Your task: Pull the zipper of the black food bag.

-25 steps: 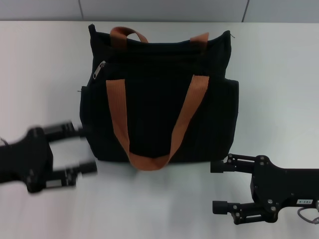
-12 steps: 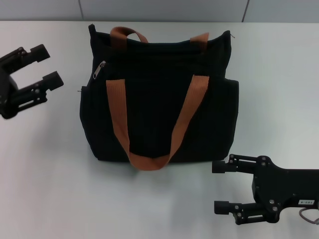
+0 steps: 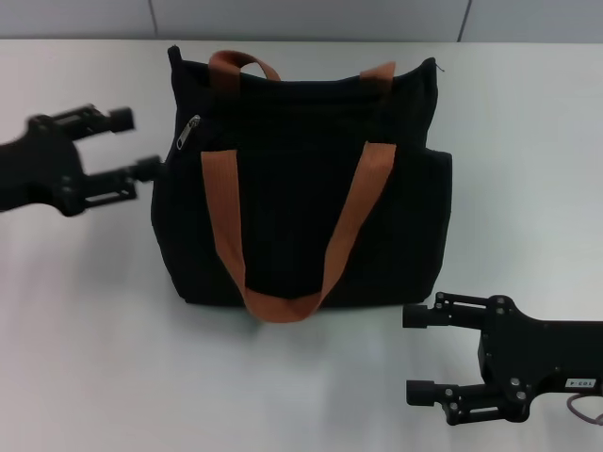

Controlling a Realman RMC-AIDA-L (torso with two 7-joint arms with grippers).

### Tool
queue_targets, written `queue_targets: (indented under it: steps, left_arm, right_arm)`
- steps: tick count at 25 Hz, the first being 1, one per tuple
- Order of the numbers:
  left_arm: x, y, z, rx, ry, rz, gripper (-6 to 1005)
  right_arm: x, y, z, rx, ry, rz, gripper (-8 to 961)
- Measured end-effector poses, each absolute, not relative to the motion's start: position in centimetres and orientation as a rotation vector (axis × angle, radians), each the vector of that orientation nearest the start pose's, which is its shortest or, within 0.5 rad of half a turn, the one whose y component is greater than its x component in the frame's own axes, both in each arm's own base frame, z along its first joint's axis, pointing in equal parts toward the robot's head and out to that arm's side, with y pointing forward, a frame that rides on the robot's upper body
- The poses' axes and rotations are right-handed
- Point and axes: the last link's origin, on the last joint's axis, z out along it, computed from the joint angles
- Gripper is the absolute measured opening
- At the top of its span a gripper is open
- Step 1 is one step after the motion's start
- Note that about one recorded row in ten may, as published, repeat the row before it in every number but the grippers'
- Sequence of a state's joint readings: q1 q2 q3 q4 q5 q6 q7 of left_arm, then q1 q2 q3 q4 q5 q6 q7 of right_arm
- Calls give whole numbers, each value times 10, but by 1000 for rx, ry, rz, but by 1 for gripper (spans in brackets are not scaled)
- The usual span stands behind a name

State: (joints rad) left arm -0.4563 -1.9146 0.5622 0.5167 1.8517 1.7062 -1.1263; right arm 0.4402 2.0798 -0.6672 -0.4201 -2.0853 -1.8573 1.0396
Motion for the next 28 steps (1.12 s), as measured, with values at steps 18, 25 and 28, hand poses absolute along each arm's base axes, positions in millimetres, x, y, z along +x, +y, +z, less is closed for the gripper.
queue_targets:
  steps: [18, 25, 28]
  left_arm:
    - [-290, 340, 38, -2505, -373, -743, 650]
    - [-292, 332, 47, -2435, -354, -834, 481]
    - [-292, 325, 47, -2445, -314, -852, 407]
  right_arm:
    - [274, 238, -33, -2968, 467, 1014, 814]
    - [273, 238, -34, -2967, 461, 1018, 815]
    - [273, 238, -34, -2966, 461, 1019, 815]
